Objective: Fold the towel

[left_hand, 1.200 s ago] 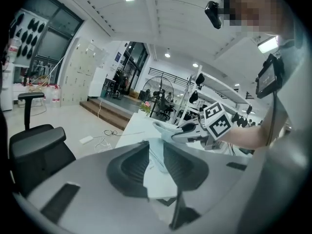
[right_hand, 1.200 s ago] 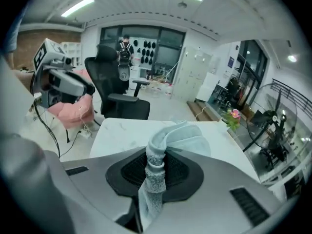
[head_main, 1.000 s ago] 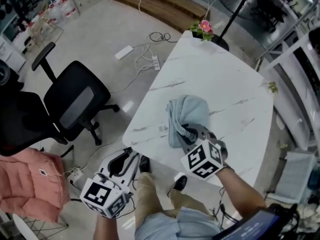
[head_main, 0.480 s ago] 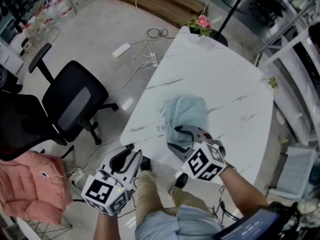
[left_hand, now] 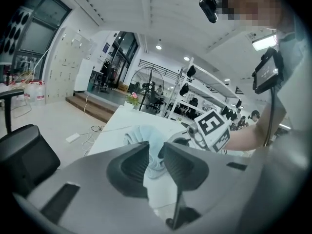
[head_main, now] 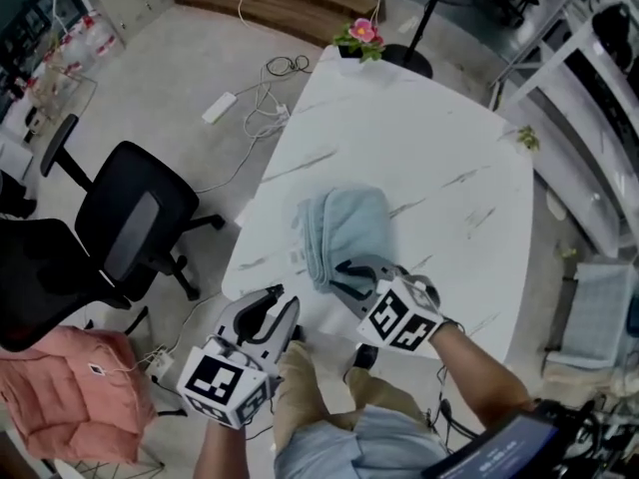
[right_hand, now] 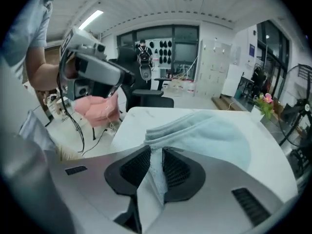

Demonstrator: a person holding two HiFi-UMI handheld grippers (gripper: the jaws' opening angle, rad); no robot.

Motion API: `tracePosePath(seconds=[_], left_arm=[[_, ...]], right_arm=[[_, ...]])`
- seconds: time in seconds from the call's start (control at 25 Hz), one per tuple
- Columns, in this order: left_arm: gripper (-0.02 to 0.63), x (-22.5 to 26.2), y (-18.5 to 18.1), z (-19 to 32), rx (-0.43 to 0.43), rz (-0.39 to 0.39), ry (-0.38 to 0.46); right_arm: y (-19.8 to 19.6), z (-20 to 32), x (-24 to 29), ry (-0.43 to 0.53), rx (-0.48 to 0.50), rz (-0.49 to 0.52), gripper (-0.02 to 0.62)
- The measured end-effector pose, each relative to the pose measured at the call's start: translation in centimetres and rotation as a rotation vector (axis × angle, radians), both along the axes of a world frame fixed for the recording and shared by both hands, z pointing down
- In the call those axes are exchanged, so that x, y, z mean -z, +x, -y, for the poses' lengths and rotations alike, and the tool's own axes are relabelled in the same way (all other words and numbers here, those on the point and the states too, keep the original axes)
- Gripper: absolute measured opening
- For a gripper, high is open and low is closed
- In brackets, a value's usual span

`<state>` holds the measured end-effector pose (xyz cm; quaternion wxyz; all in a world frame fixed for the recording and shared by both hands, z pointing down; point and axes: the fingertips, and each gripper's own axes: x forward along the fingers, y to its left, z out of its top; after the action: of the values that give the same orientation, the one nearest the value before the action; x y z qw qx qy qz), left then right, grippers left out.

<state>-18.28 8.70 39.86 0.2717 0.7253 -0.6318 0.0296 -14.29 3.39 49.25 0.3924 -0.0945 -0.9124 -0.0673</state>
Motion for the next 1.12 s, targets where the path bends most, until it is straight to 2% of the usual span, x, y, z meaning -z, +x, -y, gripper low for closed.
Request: tracePosePath(seconds=[0.16, 0.24, 0.32, 0.44, 0.52, 0.64, 0.76, 0.88, 1.12], left_arm=[[0.095, -0.7, 1.5, 1.5, -0.038, -0.010, 0.002], [0.094, -0.4, 2.2, 2.6, -0.044, -0.014, 0.005], [0.094, 0.4, 2.8, 3.7, -0.062, 0.002, 0.017], [0.092, 1.1, 4.0, 5.3, -0.116, 0.051, 0.061], [0.091, 0.3, 4.9, 6.3, -0.155, 0.076, 0.047], [0.091, -2.9, 5.1, 7.0, -0.176, 0.089, -0.031], [0.083, -6.4, 4.7, 6.5, -0.175, 0.094, -0.122], [0.067, -8.5, 4.2, 6.0, -0.167, 0.060, -0.160], [0.060, -10.5, 3.7, 5.7, -0.183, 0.029, -0.185]], right_arm=[[0.6, -1.3, -1.3, 0.035, 0.066, -0.035, 0.094], [1.0, -2.1, 0.2, -0.002, 0.112, -0.015, 0.157], [1.6, -2.1, 3.1, -0.084, 0.128, 0.057, 0.158], [1.6, 1.3, 8.3, -0.180, 0.056, 0.234, 0.090], [1.1, 5.2, 9.8, -0.144, -0.027, 0.265, 0.057], [-0.7, 9.6, 8.9, -0.023, -0.047, 0.205, 0.049], [-3.7, 11.0, 6.4, 0.031, 0.015, 0.146, 0.034], [-6.6, 11.2, 2.8, 0.055, 0.075, 0.075, 0.034], [-9.5, 11.5, -2.2, 0.035, 0.099, -0.046, 0.020]])
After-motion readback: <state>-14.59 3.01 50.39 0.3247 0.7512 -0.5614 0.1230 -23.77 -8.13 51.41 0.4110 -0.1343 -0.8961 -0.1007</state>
